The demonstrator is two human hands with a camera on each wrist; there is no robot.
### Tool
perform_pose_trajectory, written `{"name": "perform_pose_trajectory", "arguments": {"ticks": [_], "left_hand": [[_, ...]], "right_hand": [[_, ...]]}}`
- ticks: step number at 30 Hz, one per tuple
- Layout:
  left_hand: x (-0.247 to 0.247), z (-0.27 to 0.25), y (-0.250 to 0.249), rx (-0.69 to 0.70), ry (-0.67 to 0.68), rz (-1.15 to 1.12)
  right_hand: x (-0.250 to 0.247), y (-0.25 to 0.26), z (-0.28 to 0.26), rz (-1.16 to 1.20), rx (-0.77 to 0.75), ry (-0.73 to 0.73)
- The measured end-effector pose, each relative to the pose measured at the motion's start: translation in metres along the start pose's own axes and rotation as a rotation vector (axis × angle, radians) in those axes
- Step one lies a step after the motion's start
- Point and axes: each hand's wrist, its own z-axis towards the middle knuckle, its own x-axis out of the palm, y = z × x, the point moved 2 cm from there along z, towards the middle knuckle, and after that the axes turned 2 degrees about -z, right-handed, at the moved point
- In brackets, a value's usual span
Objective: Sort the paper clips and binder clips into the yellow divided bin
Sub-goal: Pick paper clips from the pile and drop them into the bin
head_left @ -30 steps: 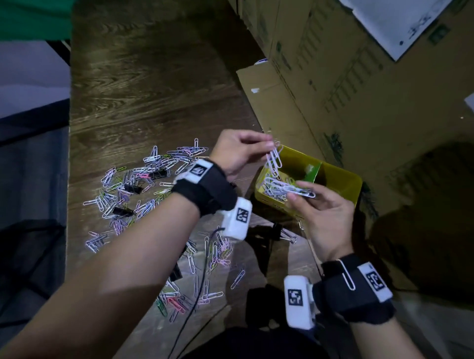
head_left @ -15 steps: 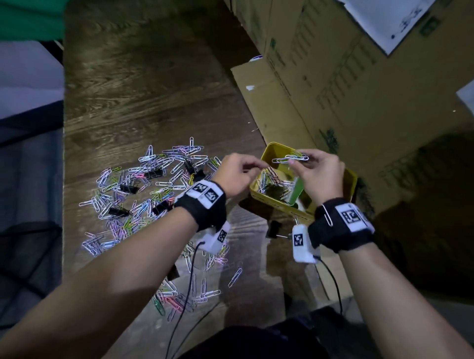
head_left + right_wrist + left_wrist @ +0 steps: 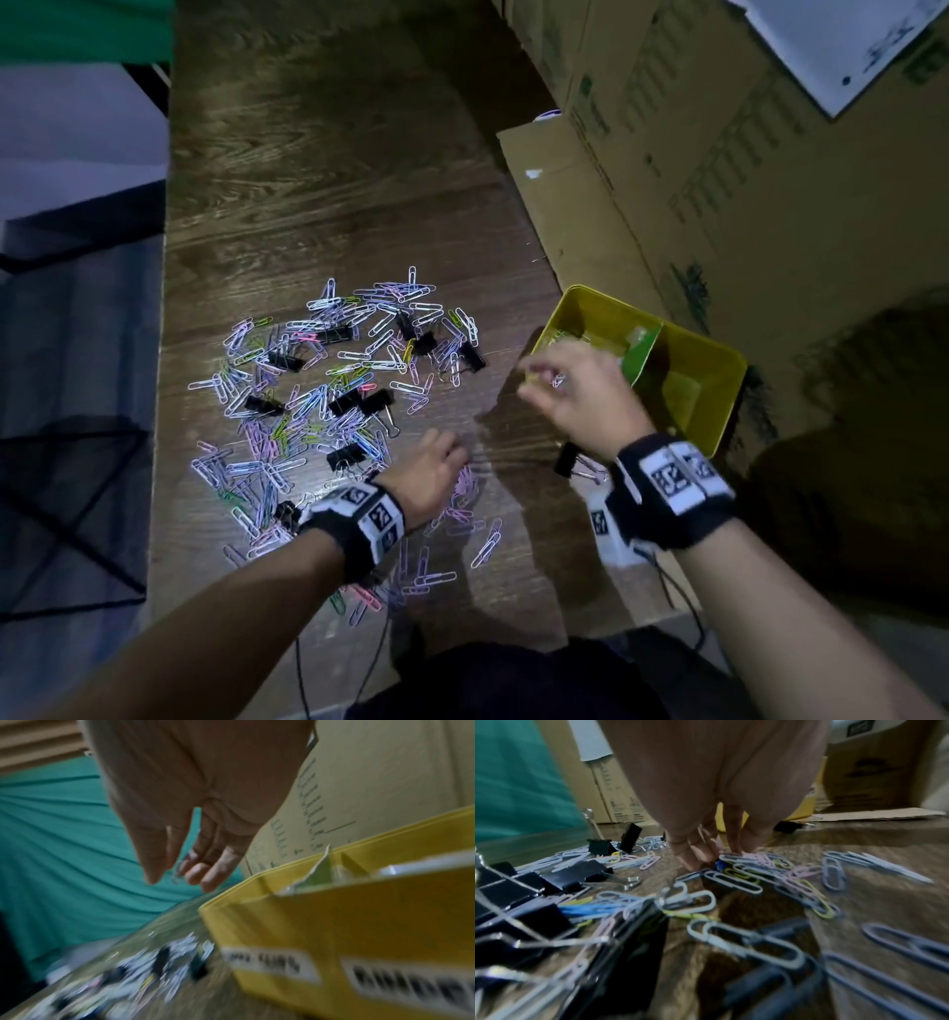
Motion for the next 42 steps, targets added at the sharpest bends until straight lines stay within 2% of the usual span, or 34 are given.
{"name": "perform_pose_trajectory", "arguments": {"ticks": [2, 5, 7, 11, 16, 18, 21, 24, 27, 30, 33, 38, 42], "left_hand": [[0.008, -0.013, 0.001, 0.058, 0.001, -0.010], [0.014, -0.029, 0.010, 0.139, -0.026, 0.040], [0.016, -0.038, 0.013, 0.116, -0.037, 0.053], [0.024, -0.045, 0.004, 0.018, -0.032, 0.114], [0.022, -0.040, -0.003, -0.091, -0.092, -0.080], [0.025, -0.038, -0.001, -0.111, -0.099, -0.125], [0.027, -0.039, -0.001, -0.089, -0.132, -0.214], [0.021, -0.041, -0.001, -0.038, -0.192, -0.308], [0.019, -0.042, 0.007, -0.015, -0.227, -0.339], [0.020, -0.042, 0.018, -0.037, -0.214, -0.374], [0.017, -0.041, 0.022, -0.120, -0.196, -0.462], [0.010, -0.041, 0.030, -0.394, -0.184, -0.654], [-0.002, -0.043, 0.036, -0.484, -0.180, -0.904]], "right_hand": [[0.030, 0.009, -0.024, 0.028, -0.064, 0.258], [0.085, -0.001, -0.057, -0.137, -0.100, 0.605], [0.111, -0.010, -0.073, -0.220, -0.089, 0.688], [0.125, -0.007, -0.076, -0.181, -0.039, 0.584], [0.138, 0.001, -0.064, -0.108, 0.032, 0.460], [0.141, 0.001, -0.062, -0.156, 0.010, 0.433], [0.142, 0.004, -0.058, -0.256, -0.075, 0.449], [0.143, 0.009, -0.057, -0.287, -0.099, 0.510], [0.146, 0.007, -0.058, -0.287, -0.070, 0.540], [0.146, 0.002, -0.056, -0.201, -0.018, 0.483], [0.147, -0.004, -0.056, -0.103, 0.025, 0.436], [0.142, -0.012, -0.055, 0.097, 0.118, 0.383], [0.133, -0.022, -0.056, 0.287, 0.273, 0.290]]}}
